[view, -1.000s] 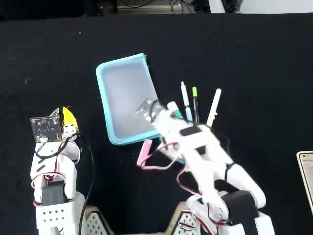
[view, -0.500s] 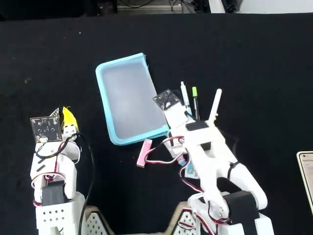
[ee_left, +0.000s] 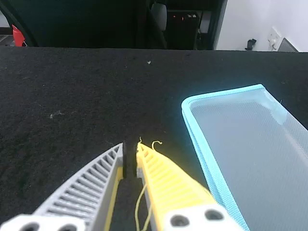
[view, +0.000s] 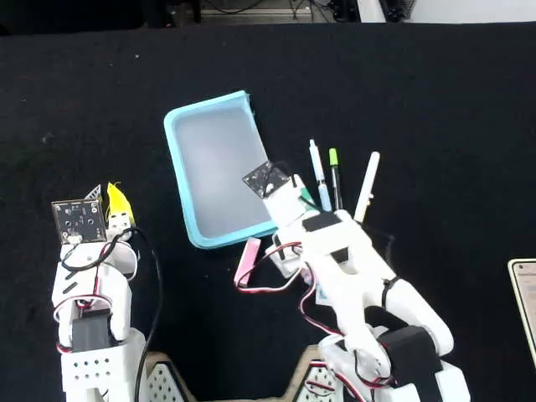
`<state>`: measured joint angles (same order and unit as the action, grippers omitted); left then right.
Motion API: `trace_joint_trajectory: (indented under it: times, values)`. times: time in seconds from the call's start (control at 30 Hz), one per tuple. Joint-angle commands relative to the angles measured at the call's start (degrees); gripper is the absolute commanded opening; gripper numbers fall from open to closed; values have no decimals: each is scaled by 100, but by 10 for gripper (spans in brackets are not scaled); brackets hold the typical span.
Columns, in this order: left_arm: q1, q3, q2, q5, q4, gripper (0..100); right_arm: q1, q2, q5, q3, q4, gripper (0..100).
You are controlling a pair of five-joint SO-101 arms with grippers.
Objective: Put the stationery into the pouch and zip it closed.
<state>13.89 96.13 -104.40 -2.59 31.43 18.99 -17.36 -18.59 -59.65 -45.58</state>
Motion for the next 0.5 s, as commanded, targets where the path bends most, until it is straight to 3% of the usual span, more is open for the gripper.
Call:
trace_joint_trajectory:
  times: [0.0,0.13,0.23,0.47]
  values:
    - [4,119,-35,9,9,62,-237,-127,18,75,123,159]
    - [4,119,-35,9,9,62,-378,382,9,462,-114,138]
    - [4,119,-35,9,9,62,-352,760,9,743,-264,7]
    - [4,119,-35,9,9,62,-343,629,-316,1182,-791,10]
